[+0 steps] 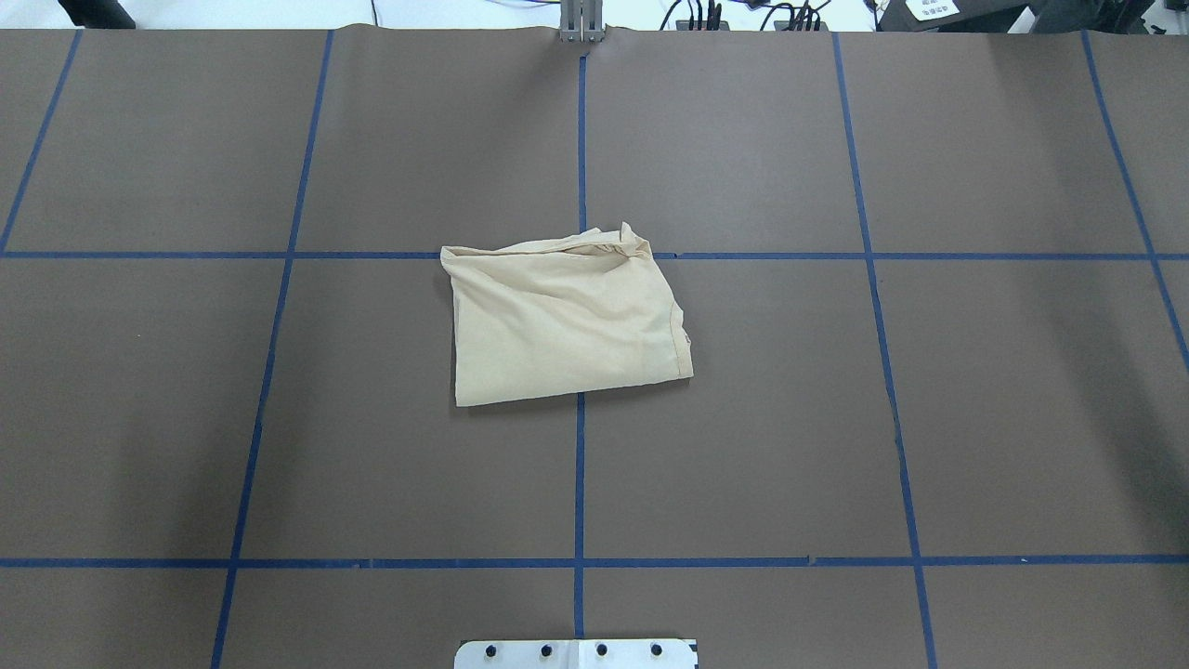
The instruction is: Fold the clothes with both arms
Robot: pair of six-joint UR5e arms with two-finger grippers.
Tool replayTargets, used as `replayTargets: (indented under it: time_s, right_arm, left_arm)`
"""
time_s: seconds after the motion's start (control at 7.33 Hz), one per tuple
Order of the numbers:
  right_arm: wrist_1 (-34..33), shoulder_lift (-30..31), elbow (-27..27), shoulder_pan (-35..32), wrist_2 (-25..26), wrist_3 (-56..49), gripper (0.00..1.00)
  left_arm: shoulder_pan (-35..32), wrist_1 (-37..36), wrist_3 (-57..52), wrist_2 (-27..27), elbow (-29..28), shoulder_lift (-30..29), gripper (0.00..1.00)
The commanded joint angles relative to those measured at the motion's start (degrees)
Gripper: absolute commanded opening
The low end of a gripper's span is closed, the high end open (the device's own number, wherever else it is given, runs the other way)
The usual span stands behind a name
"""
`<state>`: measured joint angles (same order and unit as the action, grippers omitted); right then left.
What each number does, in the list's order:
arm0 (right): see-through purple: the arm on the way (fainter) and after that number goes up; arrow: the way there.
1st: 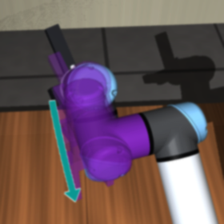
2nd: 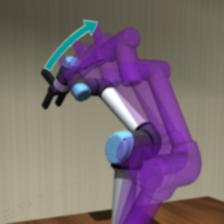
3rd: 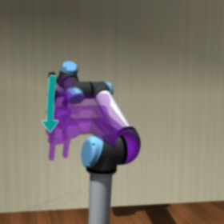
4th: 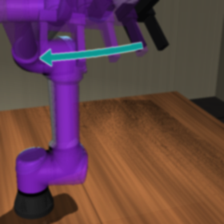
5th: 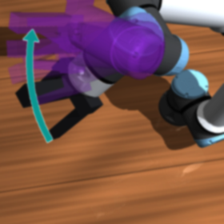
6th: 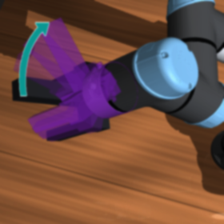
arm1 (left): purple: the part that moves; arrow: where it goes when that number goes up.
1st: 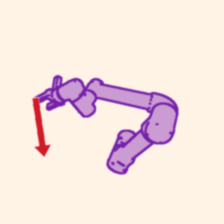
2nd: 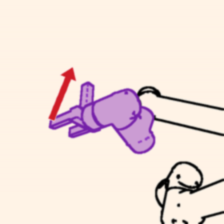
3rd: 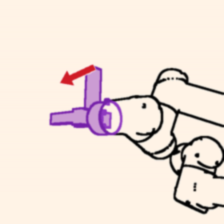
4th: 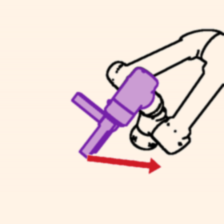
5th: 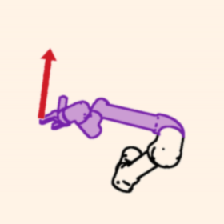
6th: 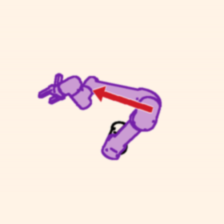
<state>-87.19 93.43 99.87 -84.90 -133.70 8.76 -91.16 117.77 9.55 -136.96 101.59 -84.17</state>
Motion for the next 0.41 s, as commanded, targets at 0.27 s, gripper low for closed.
replayTargets:
  time_s: [0.27]
  right_arm:
    - [0.0,0.26,0.06,0.0,-0.87,0.03,1.0]
  left_arm:
    - [0.01,0.0,-0.05,0.02,0.19,0.06,1.0]
